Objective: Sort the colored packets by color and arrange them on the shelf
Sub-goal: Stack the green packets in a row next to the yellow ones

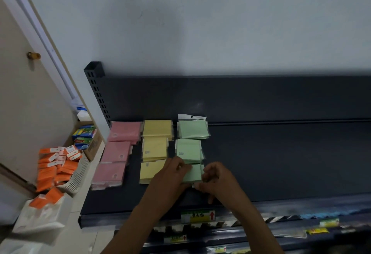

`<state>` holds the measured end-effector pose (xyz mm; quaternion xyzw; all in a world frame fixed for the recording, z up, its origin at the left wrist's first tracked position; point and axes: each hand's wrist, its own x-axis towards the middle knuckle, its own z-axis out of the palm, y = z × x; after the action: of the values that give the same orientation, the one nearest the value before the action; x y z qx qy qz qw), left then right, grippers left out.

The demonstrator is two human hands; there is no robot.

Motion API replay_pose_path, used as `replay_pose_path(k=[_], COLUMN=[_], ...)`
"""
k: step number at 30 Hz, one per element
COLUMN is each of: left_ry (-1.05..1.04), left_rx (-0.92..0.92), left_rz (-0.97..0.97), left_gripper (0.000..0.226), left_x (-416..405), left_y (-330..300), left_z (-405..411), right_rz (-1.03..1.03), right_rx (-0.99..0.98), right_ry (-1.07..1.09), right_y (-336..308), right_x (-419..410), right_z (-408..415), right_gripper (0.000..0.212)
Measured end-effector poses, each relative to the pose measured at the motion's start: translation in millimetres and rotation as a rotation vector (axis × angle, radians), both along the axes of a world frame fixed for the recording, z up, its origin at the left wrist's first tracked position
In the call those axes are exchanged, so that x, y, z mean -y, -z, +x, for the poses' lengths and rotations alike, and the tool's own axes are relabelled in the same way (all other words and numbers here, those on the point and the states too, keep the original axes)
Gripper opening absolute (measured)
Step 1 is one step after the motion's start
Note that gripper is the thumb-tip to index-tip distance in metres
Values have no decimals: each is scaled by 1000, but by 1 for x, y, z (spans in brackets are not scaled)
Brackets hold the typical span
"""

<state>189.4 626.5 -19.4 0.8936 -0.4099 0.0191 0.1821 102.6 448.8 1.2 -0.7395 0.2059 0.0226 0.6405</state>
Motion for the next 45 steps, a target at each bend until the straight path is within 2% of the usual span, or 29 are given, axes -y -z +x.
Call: replay_pose_path(k=[2,4,9,11,13,15,17,21,25,31,36,41,45], left_ry=[-25,-37,-28,-25,-18,7,27,29,25,36,54,78,51], left_rx=[-14,-26,9,22,29,51,72,79,77,67,65,72,63], left_rz=[-18,-42,-51,-65,-79,-90,-98,-103,-94,-142,-141,-122,-136], left_gripper=[55,55,47,44,43,40,40,43,45,40,42,44,41], left_x=[1,1,5,6,7,8,8,9,8,6,7,6,4], left_y=[2,4,7,11,16,19,21,25,24,21,22,28,25], left_z=[-2,-4,-5,-4,-3,-3,-3,-2,-1,0,-1,1,-2], right_rz=[-59,-208,-633,-793,-887,-866,-751,-583,-540,-651,-903,-928,-838], right_rx=[8,36,215,274,307,287,235,217,177,244,256,190,119], right_ry=[-59,-82,6,14,1,-27,-51,19,60,39,0,-33,-48], right_y=[2,8,22,31,38,40,38,35,29,27,39,35,31], right_x=[2,3,4,4,3,0,-3,-4,1,-1,1,-2,-4], right_z=[-1,0,4,4,2,1,2,6,4,2,3,-6,-10], right_gripper=[63,67,37,35,43,55,59,50,45,51,65,75,58])
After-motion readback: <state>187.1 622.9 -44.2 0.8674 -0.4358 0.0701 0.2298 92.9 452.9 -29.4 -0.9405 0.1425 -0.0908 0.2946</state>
